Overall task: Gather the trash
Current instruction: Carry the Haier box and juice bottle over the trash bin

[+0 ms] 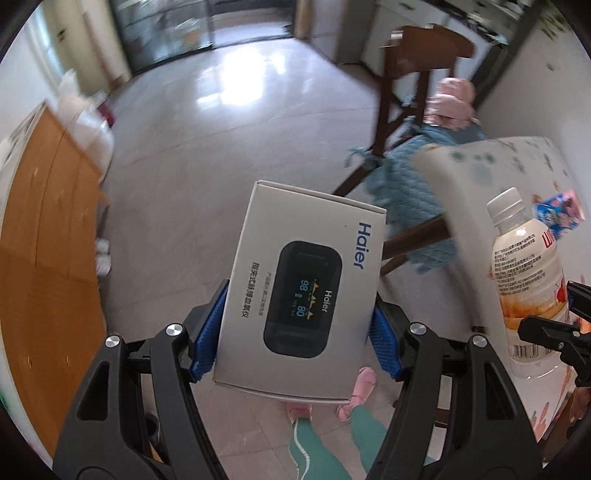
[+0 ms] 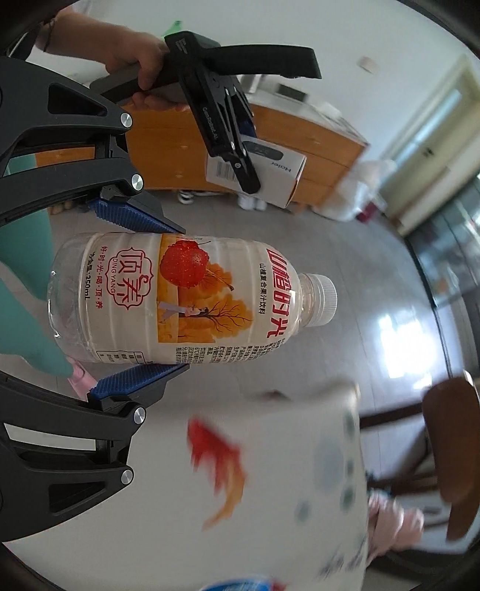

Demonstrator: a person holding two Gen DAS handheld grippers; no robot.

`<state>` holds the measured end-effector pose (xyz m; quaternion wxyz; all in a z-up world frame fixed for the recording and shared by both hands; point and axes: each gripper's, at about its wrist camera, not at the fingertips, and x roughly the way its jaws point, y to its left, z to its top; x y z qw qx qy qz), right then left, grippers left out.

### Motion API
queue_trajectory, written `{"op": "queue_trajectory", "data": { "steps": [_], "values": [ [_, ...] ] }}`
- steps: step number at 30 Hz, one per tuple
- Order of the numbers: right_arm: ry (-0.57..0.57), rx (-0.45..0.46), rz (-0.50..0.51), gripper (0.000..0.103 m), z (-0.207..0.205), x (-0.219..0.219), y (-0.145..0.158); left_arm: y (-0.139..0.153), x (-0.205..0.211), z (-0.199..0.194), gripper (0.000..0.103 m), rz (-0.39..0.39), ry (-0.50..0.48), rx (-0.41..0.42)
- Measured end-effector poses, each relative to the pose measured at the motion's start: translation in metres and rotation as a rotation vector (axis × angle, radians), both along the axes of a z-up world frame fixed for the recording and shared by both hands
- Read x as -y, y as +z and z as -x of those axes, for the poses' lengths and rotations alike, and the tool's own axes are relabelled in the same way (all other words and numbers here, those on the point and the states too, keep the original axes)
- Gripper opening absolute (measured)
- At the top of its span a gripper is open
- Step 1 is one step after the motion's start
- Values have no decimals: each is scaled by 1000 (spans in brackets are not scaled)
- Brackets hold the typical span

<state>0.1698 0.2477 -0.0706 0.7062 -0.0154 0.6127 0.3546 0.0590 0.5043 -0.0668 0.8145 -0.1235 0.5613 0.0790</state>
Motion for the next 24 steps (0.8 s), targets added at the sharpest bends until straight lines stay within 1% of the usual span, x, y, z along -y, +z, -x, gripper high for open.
{"op": "queue_trajectory", "data": {
  "steps": [5,8,9,10,11,13,14,15,16,17,18,19,20,24],
  "values": [
    [89,-76,39,65,19,-57,-42,-43,-46,33,65,9,80,-85],
    [126,-135,87,65,31,-83,-78,-76,-62,47,65,44,104,-141],
    [139,-171,107,65,34,-92,-98,-87,-65,51,65,53,109,-157],
    [146,-194,118,65,35,-98,-111,-98,-68,53,65,67,114,-172],
    [149,-221,136,65,35,-101,-127,-115,-71,56,65,93,117,-195],
    [148,-274,177,65,39,-107,-168,-143,-73,57,65,130,124,-227],
    [137,-300,198,65,39,-110,-189,-163,-72,56,65,142,117,-251],
    [122,-337,221,65,39,-112,-217,-181,-71,54,65,151,110,-275],
    [105,-369,231,65,39,-112,-238,-205,-68,51,65,171,99,-298],
    [86,-394,240,65,39,-111,-255,-220,-62,48,65,185,94,-309],
    [65,-437,254,65,39,-108,-284,-237,-59,46,65,196,89,-321],
    [47,-466,263,65,39,-107,-304,-256,-56,45,65,207,82,-337],
    [17,-505,281,65,39,-103,-335,-279,-52,42,65,221,77,-351],
    [-50,-621,290,65,38,-97,-415,-355,-37,34,65,281,62,-395]
  ]
}}
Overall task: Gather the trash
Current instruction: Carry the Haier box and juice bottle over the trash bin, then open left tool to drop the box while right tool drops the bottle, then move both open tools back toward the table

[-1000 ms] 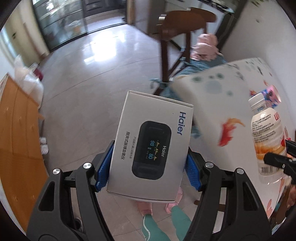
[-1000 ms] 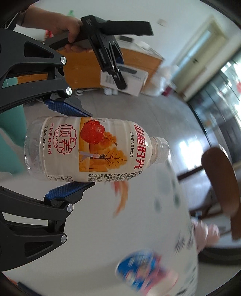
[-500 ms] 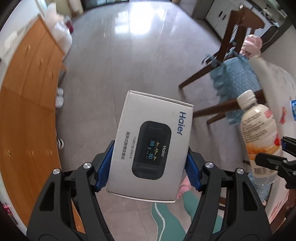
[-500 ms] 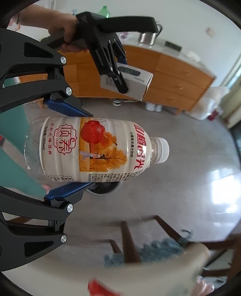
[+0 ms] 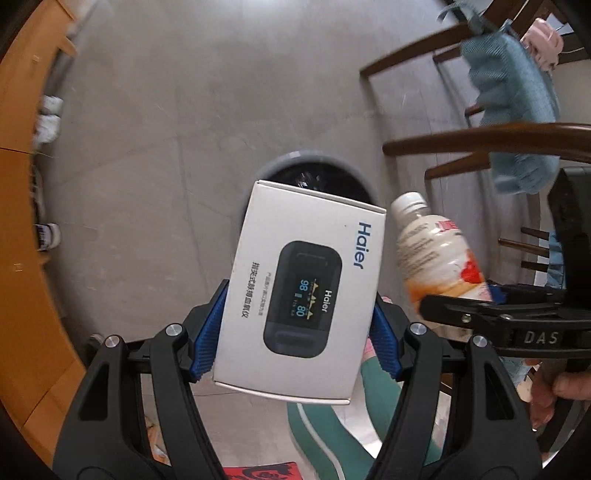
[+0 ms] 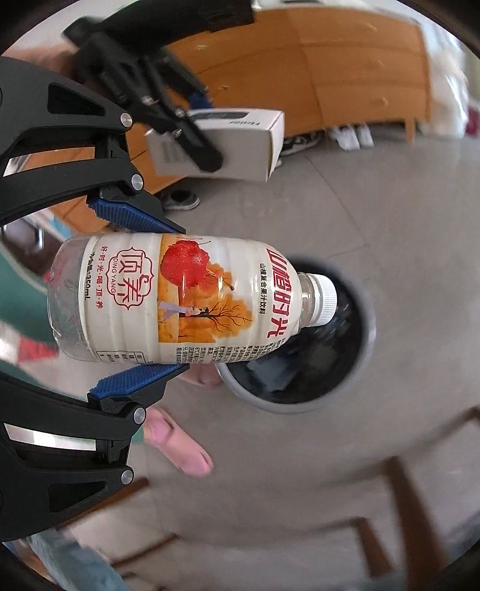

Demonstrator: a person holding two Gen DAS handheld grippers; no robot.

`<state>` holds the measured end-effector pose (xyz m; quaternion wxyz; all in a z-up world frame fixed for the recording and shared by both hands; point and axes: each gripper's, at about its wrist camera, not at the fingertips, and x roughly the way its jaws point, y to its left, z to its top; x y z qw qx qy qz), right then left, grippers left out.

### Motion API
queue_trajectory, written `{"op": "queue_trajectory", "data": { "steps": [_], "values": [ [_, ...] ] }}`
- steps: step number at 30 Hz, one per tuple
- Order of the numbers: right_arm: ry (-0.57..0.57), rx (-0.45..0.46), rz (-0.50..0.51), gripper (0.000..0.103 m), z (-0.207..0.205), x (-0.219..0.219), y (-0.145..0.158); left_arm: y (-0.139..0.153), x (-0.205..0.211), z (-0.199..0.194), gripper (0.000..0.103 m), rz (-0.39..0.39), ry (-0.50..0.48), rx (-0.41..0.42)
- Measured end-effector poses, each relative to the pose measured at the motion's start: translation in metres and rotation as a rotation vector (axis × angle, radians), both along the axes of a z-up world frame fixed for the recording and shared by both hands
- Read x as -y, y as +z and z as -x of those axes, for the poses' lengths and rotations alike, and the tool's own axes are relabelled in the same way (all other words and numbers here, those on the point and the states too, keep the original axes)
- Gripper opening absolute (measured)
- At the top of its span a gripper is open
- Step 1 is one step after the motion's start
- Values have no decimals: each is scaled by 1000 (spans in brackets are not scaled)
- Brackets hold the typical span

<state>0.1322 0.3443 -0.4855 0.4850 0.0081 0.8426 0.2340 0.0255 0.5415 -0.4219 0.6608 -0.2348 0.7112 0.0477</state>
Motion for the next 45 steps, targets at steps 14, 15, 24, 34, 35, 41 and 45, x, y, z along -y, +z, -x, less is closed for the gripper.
{"op": "queue_trajectory", "data": {
  "steps": [14,15,24,34,35,41,45],
  "values": [
    [-102,-73,45,75,-9,18,-120,-138,3,-12,85,134,94,-109],
    [-104,-67,46,75,-9,19,-119,-142,4,-12,85,128,83,-126],
    [-106,-26,3,75,-13,23,-71,-95,-2,0,85,134,118,-63],
    [24,118,-211,75,-10,-8,106,94,-43,32,85,-35,154,119],
    [43,146,-246,75,-9,-12,136,121,-48,33,85,-67,150,146],
    [86,292,-387,75,-10,-4,275,251,-58,32,85,-181,156,282],
    [70,424,-427,76,-23,26,353,318,-38,14,85,-242,74,378]
  ]
}}
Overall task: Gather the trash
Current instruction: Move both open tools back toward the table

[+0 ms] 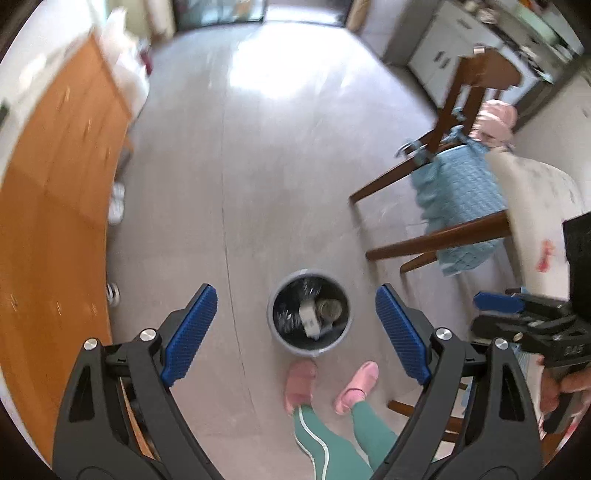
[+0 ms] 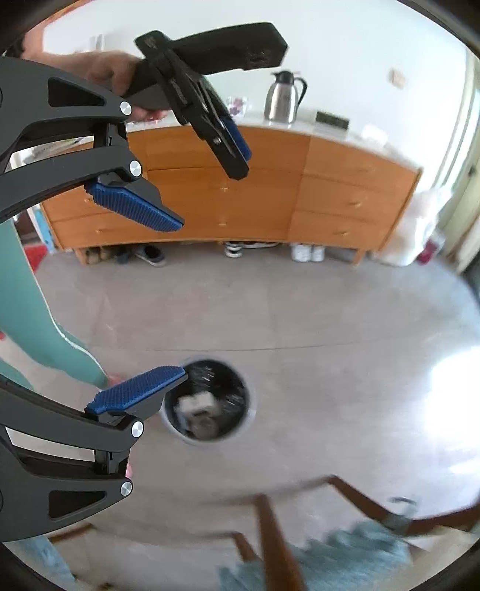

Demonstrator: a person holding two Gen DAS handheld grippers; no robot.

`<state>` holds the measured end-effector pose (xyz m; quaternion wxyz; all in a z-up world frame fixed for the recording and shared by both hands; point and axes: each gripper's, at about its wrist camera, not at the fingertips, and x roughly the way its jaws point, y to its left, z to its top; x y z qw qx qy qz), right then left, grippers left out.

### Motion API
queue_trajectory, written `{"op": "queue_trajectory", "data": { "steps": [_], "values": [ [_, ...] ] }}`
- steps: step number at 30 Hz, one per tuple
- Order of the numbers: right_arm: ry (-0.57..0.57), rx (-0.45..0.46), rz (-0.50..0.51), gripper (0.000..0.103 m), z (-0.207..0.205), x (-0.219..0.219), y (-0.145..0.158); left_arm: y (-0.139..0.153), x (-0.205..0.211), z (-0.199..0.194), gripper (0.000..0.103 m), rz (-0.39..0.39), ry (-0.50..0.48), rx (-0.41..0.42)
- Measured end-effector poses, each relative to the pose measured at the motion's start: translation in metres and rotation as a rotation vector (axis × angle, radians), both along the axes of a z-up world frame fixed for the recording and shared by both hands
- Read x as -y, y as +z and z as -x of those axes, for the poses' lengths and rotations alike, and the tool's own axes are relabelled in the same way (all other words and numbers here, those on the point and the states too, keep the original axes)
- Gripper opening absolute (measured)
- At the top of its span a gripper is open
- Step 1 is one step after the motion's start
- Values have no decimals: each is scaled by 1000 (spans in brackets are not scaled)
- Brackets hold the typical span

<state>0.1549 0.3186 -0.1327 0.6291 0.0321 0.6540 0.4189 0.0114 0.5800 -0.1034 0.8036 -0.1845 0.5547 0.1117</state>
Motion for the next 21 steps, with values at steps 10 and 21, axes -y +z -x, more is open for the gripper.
{"op": "queue_trajectory", "data": {
  "steps": [10,21],
  "values": [
    [-235,215,-22,76,-14,147,109,101,123,-71,85,30,-302,207],
    [-742,269,117,76,31,396,118,148,316,-115,85,31,-742,266]
  ]
}}
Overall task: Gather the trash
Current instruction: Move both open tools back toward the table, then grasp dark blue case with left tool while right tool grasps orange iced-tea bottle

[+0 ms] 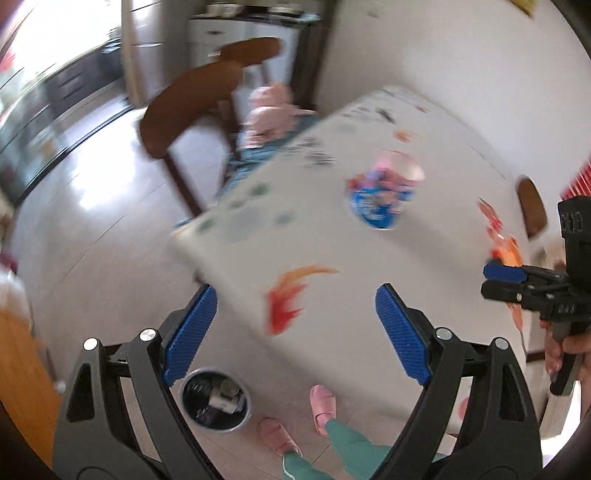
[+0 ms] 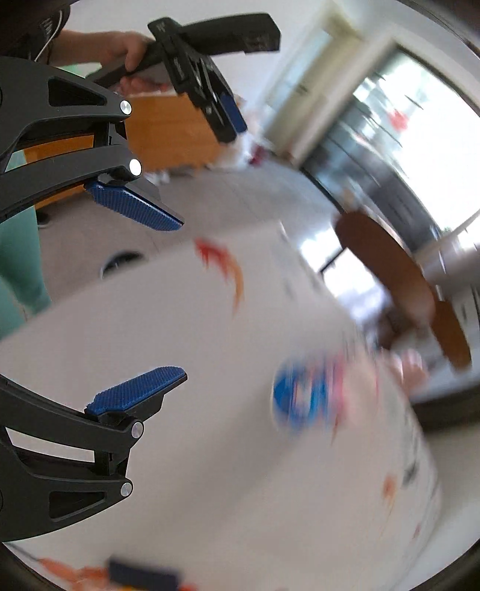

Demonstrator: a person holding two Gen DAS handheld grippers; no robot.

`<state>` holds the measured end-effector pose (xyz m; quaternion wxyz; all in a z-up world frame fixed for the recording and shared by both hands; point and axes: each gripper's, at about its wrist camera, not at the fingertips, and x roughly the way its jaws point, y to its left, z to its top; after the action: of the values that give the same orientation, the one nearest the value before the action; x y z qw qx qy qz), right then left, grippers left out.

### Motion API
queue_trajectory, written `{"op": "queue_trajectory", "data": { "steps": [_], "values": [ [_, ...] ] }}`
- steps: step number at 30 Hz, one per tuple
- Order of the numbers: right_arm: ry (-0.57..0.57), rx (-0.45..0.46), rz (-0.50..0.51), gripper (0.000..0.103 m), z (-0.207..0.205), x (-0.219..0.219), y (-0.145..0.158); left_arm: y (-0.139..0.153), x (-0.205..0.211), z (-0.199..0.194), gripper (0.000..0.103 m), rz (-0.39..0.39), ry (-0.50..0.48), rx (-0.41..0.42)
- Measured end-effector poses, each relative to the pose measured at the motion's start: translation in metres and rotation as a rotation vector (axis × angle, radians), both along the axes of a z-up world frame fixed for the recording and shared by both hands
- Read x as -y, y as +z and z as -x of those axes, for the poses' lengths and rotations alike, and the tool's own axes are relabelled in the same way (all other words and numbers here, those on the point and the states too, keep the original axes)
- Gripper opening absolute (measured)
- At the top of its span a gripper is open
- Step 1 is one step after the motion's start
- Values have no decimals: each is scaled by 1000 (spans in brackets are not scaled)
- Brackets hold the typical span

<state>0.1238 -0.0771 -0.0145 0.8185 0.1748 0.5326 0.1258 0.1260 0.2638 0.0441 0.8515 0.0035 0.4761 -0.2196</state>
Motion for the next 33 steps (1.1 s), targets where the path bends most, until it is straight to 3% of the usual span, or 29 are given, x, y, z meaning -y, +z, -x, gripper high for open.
{"op": "queue_trajectory", "data": {
  "steps": [7,11,14,20,23,33],
  "values": [
    [-298,-23,55,76,58,142,-6,-2,130,1,85,10,-234,-35],
    [-393,-45,130,76,79,199,-6,-11,193,12,87,17,-319,-68],
    [-445,-67,188,83,88,231,-12,-20,239,22,88,16,-360,-83],
    [-453,-136,210,83,82,287,-43,-44,315,29,89,57,-335,-199],
    [-423,-179,174,83,70,302,-66,-52,346,34,89,50,-334,-210],
    [-313,-260,89,80,33,311,-110,-101,403,34,93,4,-299,-340]
  ]
}}
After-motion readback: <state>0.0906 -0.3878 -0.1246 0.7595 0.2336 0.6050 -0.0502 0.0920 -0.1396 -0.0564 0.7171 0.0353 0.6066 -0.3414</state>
